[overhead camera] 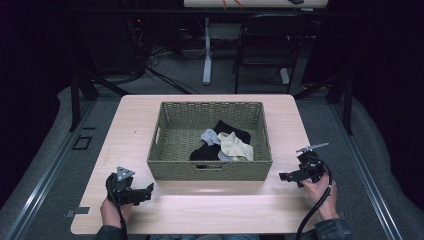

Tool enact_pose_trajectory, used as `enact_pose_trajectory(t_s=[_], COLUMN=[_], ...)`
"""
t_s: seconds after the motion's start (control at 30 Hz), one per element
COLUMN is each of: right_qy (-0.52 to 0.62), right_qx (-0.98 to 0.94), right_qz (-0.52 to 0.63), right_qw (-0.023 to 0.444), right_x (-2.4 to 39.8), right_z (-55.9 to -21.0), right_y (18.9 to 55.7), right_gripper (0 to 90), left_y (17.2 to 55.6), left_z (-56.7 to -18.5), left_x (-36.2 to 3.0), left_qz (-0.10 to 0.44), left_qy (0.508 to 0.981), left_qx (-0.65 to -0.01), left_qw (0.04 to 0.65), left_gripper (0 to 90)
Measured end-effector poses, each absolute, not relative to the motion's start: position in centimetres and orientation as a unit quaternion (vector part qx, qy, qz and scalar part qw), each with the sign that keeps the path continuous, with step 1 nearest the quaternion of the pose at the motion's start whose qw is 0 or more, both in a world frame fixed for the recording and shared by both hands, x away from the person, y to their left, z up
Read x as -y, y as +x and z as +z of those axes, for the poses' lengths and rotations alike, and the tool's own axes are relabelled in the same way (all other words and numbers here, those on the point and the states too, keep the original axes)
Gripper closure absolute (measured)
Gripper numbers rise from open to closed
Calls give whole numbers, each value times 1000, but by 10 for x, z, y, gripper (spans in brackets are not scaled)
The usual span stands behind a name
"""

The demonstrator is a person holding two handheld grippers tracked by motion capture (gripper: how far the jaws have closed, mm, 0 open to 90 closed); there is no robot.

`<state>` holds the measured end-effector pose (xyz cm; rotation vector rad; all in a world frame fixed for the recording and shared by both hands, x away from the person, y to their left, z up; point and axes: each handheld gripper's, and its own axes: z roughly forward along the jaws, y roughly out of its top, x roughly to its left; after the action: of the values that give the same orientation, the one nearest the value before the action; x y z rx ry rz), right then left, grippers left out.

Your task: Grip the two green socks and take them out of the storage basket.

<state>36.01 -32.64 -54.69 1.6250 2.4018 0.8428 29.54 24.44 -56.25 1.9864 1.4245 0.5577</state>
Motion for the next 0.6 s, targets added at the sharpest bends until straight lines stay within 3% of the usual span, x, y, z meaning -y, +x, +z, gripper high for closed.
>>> enact_pose_trajectory(t_s=[0.6], right_qy=[551], right_qx=[-790], right_qz=[259], right_qw=[73], right_x=[334], right_z=[-521], right_y=[369], right_gripper=[0], left_y=[293], left_z=[-559], left_x=[-243], left_qz=[209], left_qy=[753], left_qx=[-536], left_qw=[319], left_gripper=[1])
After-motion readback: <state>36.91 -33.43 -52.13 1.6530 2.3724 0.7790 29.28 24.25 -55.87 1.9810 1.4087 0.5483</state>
